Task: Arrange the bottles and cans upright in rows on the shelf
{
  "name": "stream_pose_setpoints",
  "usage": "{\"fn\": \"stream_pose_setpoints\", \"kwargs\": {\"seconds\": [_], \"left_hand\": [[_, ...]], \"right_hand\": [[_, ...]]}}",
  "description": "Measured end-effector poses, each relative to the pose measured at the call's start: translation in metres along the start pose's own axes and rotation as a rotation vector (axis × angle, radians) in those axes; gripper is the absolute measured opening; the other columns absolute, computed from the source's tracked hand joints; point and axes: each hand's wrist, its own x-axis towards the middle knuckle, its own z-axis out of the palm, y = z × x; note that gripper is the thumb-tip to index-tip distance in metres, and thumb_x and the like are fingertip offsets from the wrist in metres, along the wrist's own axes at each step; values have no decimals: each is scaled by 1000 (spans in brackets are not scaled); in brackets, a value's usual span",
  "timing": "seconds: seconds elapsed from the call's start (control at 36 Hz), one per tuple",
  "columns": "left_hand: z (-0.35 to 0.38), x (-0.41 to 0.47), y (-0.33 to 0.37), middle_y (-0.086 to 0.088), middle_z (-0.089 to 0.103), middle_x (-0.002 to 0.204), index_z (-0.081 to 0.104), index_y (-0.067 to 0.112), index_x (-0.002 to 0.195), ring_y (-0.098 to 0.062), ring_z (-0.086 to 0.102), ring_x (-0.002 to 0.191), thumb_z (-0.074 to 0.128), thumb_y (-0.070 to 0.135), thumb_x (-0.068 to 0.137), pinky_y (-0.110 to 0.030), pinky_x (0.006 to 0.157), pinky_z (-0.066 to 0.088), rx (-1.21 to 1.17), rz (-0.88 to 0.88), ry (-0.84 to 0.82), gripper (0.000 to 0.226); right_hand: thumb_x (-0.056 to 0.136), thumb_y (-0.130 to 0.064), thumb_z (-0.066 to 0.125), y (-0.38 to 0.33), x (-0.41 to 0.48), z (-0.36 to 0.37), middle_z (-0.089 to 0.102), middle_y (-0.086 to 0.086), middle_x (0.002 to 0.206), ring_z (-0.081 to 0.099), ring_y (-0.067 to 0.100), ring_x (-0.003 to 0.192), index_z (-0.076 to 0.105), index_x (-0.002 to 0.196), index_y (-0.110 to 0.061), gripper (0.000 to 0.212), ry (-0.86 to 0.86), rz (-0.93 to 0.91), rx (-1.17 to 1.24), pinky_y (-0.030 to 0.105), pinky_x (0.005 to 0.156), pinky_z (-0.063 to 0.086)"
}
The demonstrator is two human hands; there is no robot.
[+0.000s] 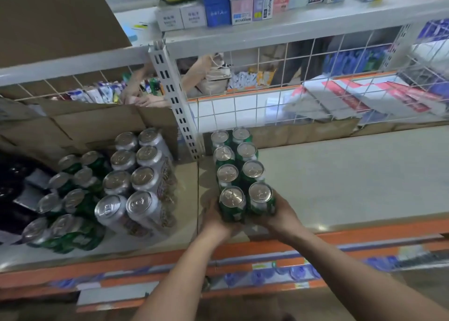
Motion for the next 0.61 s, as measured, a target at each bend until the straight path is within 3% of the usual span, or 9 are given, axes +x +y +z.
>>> {"fn": "stream_pose_setpoints", "kwargs": {"seconds": [0.08,0.14,0.22,0.33,0.42,0.5,0.53,0.56,0.61], "left_hand": [[-1,1,-3,11,65,125,52,35,122,-12,63,113,96,36,40,-23,88,51,-71,-1,3,93],[-1,0,-8,11,56,127,45,29,136,-13,59,116,96,19,55,-23,91,46,-45,8,-37,96],[-1,-1,-10,10,58,129,41,35,136,-18,60,120,97,26,50,-27,94,50,-75,4,-14,104],[-4,-4,-2,9,60,126,46,25,137,-10,55,108,96,25,59,-19,86,44,-64,4,-55,92],[-17,-8,2,2,65,121,52,26,135,-13,58,99,89,25,71,-22,80,46,20,16,-114,74],[-37,-14,0,1,59,124,40,27,139,-13,61,94,89,11,70,-16,60,51,8,42,-114,86],[-44,-18,1,-1,57,128,37,28,141,-16,62,98,89,11,69,-22,65,57,11,55,-109,91],[-50,-19,1,-1,55,132,36,26,143,-19,61,105,90,12,66,-32,78,60,14,82,-109,95],[-65,-26,8,-2,51,137,34,22,145,-21,54,121,94,17,63,-40,104,50,12,123,-113,102]], "right_hand": [[60,-11,97,-2,-1,0,75,-20,108,71,-2,99,65,116,-39,70,-7,-9,-16,21,80,56],[60,-13,98,-1,-1,0,76,-18,109,72,-1,100,65,118,-35,71,-6,-10,-14,24,82,57],[57,-18,100,2,1,2,75,-17,111,71,0,101,64,119,-37,74,-5,2,0,27,84,58],[56,-26,99,1,0,2,74,-13,115,70,5,105,59,121,-43,78,-5,9,-20,31,89,58],[61,-19,97,-7,-3,0,70,-13,119,67,7,109,54,128,-34,82,-8,9,-41,17,83,54],[60,-20,98,-17,-9,-3,66,-10,121,66,11,112,48,135,-25,91,-16,28,-88,10,82,52],[59,-25,98,-23,-12,-3,65,-8,125,64,12,114,44,139,-23,97,-8,43,-107,14,88,52],[57,-31,99,-25,-13,-4,62,-5,132,62,16,120,40,145,-21,107,-2,31,-134,21,96,52],[58,-33,99,-41,-21,-8,53,1,144,54,20,130,30,155,-15,120,11,38,-186,30,106,46]]}}
